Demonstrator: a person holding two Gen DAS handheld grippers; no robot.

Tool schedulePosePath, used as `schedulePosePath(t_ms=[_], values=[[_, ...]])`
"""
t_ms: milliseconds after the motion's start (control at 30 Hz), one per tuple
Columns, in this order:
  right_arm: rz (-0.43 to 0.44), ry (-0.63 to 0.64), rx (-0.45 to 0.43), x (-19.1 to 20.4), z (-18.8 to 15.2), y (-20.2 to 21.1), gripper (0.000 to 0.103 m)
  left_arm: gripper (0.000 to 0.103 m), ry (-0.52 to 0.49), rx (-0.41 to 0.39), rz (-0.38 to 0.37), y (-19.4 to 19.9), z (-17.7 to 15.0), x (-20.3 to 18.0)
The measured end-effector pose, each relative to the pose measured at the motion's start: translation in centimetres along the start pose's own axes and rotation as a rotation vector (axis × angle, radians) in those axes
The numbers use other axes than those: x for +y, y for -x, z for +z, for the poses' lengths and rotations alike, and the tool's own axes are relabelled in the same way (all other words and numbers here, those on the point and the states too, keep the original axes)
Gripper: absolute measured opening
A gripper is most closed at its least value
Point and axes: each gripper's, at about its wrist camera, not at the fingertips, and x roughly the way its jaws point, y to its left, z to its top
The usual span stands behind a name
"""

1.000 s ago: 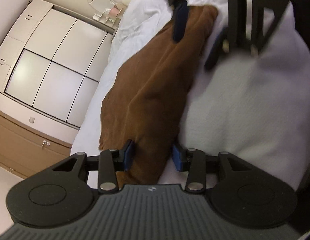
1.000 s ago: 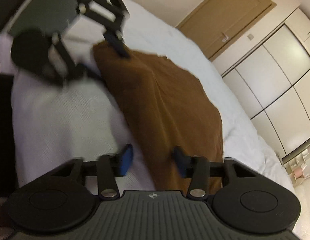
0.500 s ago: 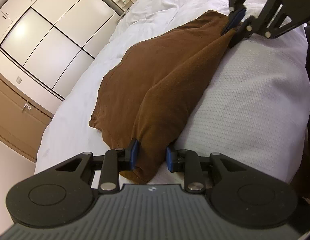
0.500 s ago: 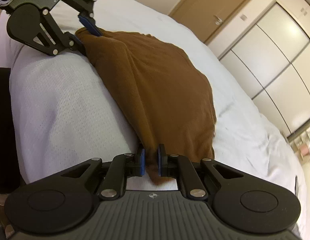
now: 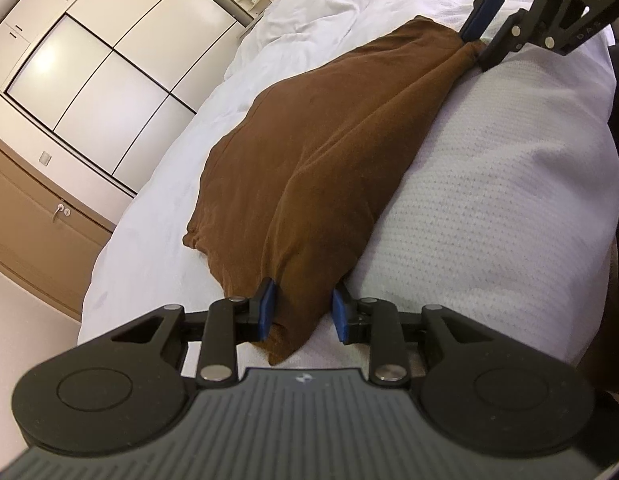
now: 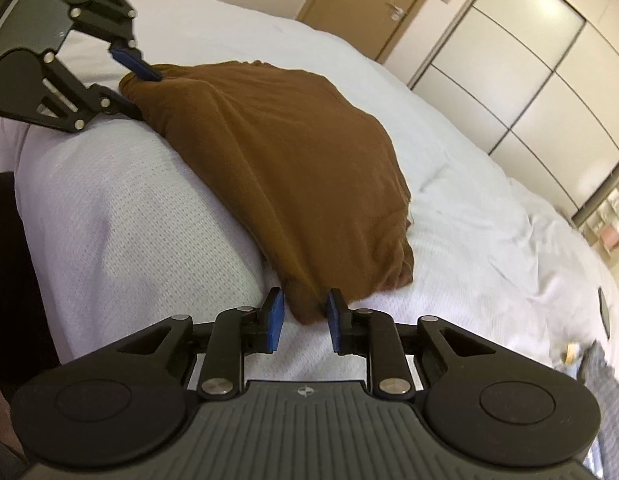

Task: Fold clothes

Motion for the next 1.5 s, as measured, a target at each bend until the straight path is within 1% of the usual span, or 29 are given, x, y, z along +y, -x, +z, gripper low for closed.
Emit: schedulePosePath(t_ms=[167,300,400,567,667,700,767,800,833,900,967,1067,1167,1333,1367,1433,1500], values=[[0.003,-0.088,0.023,-0.9,-0.4,0.5,0.03,0.026,0.01,0.0,0.008,0.7,-0.4,0.1],[0.015,-0.152,0.003,-1.4,-0.3,2.4,0.032,0.026,0.079,-0.007,-0.003,2.0,-0.9,0.9],[0.032,-0.177,-0.039,-1.9,0.5,3.8,0.032,0.026,0.223,-0.026,-0.025,3.6,-1.8,2.5],[0.079,-0.195,-0.129,-2.8,3.4,4.8,0.034,0.027,0.479,-0.066,-0.04,5.6,-3.0,5.3],[0.132,-0.166,-0.167,-2.7,6.2,3.8,0.035,0.028,0.653,-0.11,-0.068,5.7,-3.4,7.2],[0.151,-0.154,-0.177,-2.6,7.2,3.2,0.035,0.028,0.694,-0.126,-0.081,5.4,-3.4,7.7],[0.192,-0.132,-0.194,-2.4,9.2,1.8,0.035,0.028,0.737,-0.145,-0.106,4.7,-3.3,8.2],[0.213,-0.121,-0.2,-2.3,10.2,0.9,0.036,0.028,0.752,-0.153,-0.118,4.3,-3.2,8.4],[0.234,-0.109,-0.206,-2.2,11.2,0.0,0.036,0.028,0.747,-0.152,-0.128,3.7,-3.1,8.2],[0.276,-0.088,-0.21,-2.0,13.2,-1.9,0.036,0.028,0.722,-0.126,-0.148,2.4,-3.1,7.6],[0.325,-0.046,-0.186,-1.4,14.9,-4.1,0.037,0.029,0.69,-0.104,-0.147,1.4,-3.4,6.7],[0.411,0.032,-0.129,-0.2,16.6,-7.5,0.04,0.029,0.732,-0.123,-0.162,1.3,-4.3,6.3],[0.405,0.045,-0.135,-0.7,17.7,-9.0,0.042,0.029,0.765,-0.138,-0.173,1.2,-5.0,6.1],[0.374,0.055,-0.158,-1.9,19.7,-11.0,0.044,0.029,0.751,-0.163,-0.168,1.3,-5.2,5.6],[0.368,0.057,-0.162,-2.1,20.1,-11.4,0.046,0.029,0.751,-0.166,-0.168,1.3,-5.2,5.5],[0.354,0.058,-0.169,-2.4,20.7,-12.1,0.059,0.029,0.756,-0.174,-0.174,1.3,-5.4,5.5],[0.339,0.052,-0.17,-2.5,21.0,-12.6,0.062,0.029,0.761,-0.178,-0.183,1.2,-5.6,5.6]])
